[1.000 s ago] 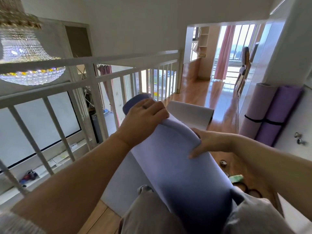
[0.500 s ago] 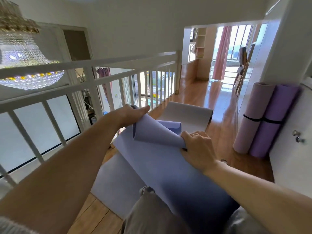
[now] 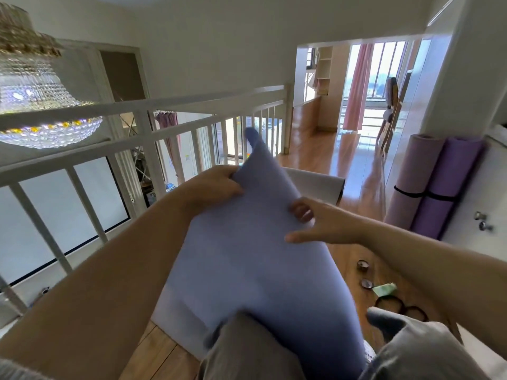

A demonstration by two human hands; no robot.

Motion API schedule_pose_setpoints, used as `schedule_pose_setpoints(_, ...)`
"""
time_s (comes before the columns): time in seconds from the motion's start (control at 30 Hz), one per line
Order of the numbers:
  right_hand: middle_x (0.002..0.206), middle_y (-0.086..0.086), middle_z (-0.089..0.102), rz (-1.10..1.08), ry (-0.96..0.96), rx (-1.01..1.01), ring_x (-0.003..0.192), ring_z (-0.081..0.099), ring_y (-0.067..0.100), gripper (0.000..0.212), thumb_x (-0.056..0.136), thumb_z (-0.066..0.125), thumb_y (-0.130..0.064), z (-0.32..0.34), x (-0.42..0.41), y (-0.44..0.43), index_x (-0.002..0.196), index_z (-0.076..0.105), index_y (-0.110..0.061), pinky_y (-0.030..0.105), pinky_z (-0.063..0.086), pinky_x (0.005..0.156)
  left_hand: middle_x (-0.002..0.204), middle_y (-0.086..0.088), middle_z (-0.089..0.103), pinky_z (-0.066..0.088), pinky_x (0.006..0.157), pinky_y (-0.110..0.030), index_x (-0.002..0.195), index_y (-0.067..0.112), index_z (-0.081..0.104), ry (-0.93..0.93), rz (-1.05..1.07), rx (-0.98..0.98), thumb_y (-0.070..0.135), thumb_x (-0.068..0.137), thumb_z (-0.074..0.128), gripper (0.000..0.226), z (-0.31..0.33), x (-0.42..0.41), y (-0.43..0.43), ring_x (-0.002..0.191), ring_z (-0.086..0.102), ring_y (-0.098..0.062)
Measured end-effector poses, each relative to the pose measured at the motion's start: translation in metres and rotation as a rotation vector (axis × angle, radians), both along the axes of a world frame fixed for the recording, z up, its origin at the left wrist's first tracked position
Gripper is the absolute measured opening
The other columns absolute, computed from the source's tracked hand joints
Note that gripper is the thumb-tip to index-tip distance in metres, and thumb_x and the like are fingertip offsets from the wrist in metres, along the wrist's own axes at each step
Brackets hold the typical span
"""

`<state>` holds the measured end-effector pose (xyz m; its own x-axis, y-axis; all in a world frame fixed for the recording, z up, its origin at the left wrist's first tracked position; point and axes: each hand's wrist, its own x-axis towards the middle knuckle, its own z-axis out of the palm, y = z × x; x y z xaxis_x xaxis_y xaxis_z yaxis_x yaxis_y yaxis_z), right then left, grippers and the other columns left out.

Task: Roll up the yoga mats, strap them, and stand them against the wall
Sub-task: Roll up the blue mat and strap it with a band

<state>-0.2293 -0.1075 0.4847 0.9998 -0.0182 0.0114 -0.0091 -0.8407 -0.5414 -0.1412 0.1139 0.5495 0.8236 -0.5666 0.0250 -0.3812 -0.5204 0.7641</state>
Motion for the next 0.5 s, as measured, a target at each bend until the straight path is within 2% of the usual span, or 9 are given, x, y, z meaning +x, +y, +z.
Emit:
schedule_pose_setpoints(0.1, 0.148, 0.0, 0.03, -0.047, -0.133, -0.063, 0.127, 0.037, 0.014, 0.106, 0.064, 0.082, -0.051, 0.009, 0.008, -0.009, 0.148, 0.021, -0.026, 0.026, 0.033, 0.103, 0.089, -0.004, 0.065, 0.05, 0.076, -0.033, 0.093, 0.015, 0.063, -0.185, -0.025, -0.003, -0.006, 0.082, 0.05, 0.027, 0.005, -0.002, -0.004, 0.088, 0.061, -0.022)
schedule_pose_setpoints(0.17, 0.157, -0.003, 0.013, -0.088, -0.126, -0.065, 0.14, 0.023, 0.019, 0.124, 0.06, 0.083, -0.054, 0.009, 0.014, -0.018, 0.152, 0.004, -0.028, 0.038, 0.025, 0.112, 0.082, 0.0, 0.065, 0.047, 0.069, -0.029, 0.084, 0.021, 0.063, -0.193, 0.016, -0.116, -0.006, 0.082, 0.049, 0.031, 0.002, 0.001, 0.0, 0.082, 0.061, -0.019)
schedule_pose_setpoints(0.2, 0.158, -0.004, 0.012, -0.095, -0.114, -0.061, 0.142, 0.021, 0.021, 0.129, 0.055, 0.083, -0.059, 0.008, 0.016, -0.022, 0.152, 0.002, -0.031, 0.042, 0.023, 0.115, 0.082, 0.002, 0.065, 0.048, 0.07, -0.03, 0.082, 0.025, 0.062, -0.178, 0.047, -0.186, -0.007, 0.082, 0.048, 0.035, 0.0, 0.003, 0.003, 0.082, 0.062, -0.019)
schedule_pose_setpoints(0.27, 0.152, -0.009, 0.027, -0.063, -0.047, -0.028, 0.138, 0.03, 0.02, 0.127, 0.047, 0.083, -0.067, 0.005, 0.018, -0.032, 0.149, 0.012, -0.039, 0.048, 0.028, 0.114, 0.083, 0.001, 0.066, 0.05, 0.076, -0.033, 0.082, 0.028, 0.062, -0.163, 0.095, -0.291, -0.007, 0.083, 0.048, 0.037, -0.002, 0.004, 0.005, 0.084, 0.062, -0.021)
schedule_pose_setpoints(0.33, 0.14, -0.014, 0.042, -0.025, 0.07, 0.048, 0.127, 0.042, 0.015, 0.111, 0.049, 0.087, -0.058, 0.0, 0.016, -0.036, 0.14, 0.026, -0.042, 0.044, 0.036, 0.109, 0.082, 0.0, 0.064, 0.051, 0.076, -0.033, 0.082, 0.025, 0.062, -0.171, 0.09, -0.318, -0.005, 0.085, 0.048, 0.034, -0.001, 0.003, 0.005, 0.082, 0.061, -0.021)
schedule_pose_setpoints(0.43, 0.13, -0.015, 0.053, 0.046, 0.236, 0.16, 0.119, 0.053, 0.011, 0.107, 0.045, 0.091, -0.051, -0.003, 0.017, -0.037, 0.137, 0.037, -0.04, 0.042, 0.045, 0.103, 0.078, -0.003, 0.063, 0.049, 0.071, -0.031, 0.079, 0.022, 0.061, -0.173, 0.076, -0.313, -0.005, 0.085, 0.048, 0.031, -0.002, -0.001, 0.002, 0.075, 0.059, -0.019)
schedule_pose_setpoints(0.5, 0.127, -0.012, 0.059, 0.109, 0.383, 0.199, 0.117, 0.057, 0.014, 0.101, 0.049, 0.092, -0.041, -0.003, 0.016, -0.037, 0.136, 0.042, -0.039, 0.041, 0.048, 0.101, 0.078, -0.004, 0.063, 0.048, 0.071, -0.031, 0.078, 0.023, 0.062, -0.163, 0.076, -0.308, -0.005, 0.084, 0.048, 0.031, -0.004, -0.003, -0.001, 0.075, 0.059, -0.019)
